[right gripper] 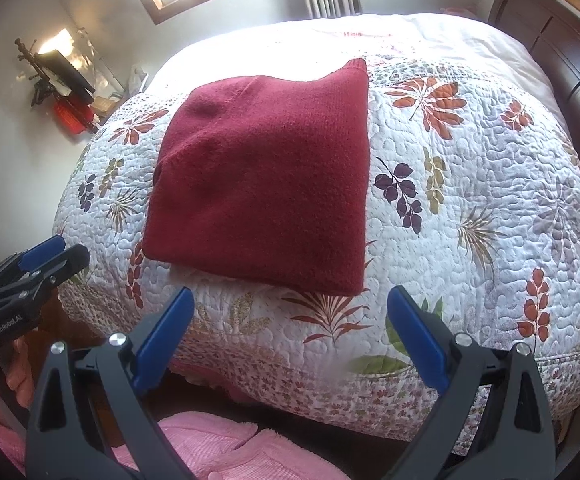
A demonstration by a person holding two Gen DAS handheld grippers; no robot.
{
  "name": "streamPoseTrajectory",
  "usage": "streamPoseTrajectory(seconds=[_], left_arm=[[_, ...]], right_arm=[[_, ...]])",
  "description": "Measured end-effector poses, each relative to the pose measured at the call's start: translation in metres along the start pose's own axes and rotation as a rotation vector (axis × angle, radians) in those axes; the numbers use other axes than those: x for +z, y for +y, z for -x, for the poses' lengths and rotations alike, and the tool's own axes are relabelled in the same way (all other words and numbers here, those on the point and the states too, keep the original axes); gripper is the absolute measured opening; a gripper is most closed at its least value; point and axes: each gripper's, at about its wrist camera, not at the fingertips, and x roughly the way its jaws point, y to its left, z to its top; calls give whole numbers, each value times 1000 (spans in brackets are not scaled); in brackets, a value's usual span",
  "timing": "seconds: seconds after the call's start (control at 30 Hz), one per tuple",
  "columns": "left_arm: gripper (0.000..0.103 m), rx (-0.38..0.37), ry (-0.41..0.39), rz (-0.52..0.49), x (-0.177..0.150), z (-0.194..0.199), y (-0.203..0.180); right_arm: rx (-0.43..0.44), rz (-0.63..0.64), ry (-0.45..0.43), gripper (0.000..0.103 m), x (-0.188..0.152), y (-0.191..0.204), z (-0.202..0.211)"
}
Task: Fold small clothes
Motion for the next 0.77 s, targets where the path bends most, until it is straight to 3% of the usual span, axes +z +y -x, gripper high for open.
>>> streamPoseTrajectory(seconds=[0.43,0.77], left_arm=[[77,-4,10,-1,-2,-3,3],[78,0,8,-6,-3,-4,2]], right_arm=[[-65,32,-27,97,-1,8,0],[-42,7,-8,97,1,3,-2]])
